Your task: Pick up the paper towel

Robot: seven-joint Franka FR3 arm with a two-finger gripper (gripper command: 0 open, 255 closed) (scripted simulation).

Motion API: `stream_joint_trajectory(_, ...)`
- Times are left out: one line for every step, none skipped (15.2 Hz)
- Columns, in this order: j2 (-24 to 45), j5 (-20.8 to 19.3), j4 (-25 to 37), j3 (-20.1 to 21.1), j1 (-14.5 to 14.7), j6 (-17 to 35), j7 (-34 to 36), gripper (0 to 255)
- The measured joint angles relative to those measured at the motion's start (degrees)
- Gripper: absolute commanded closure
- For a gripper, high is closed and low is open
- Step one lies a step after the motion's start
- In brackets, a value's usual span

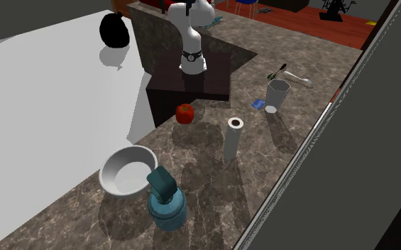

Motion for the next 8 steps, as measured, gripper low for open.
stream_joint_trajectory(0.00,0.00,0.00,0.00,0.00,0.00,0.00,0)
stream_joint_trajectory(0.10,0.25,-0.60,0.30,0.13,0.80,0.41,0)
stream_joint_trajectory(0.62,0.56,-1.20,0.67,0.27,2.09,0.92,0)
stream_joint_trajectory(1.20,0.99,-2.33,1.21,0.49,3.97,1.66,0)
stream_joint_trajectory(2.40,1.53,-2.51,2.02,0.80,5.64,2.66,0)
stream_joint_trajectory(3.12,1.95,-3.25,2.60,1.03,7.35,3.42,0)
stream_joint_trajectory(4.24,2.33,-3.56,3.15,1.22,9.06,4.14,0)
stream_joint_trajectory(5.33,2.76,-4.32,3.81,1.47,11.16,4.96,0)
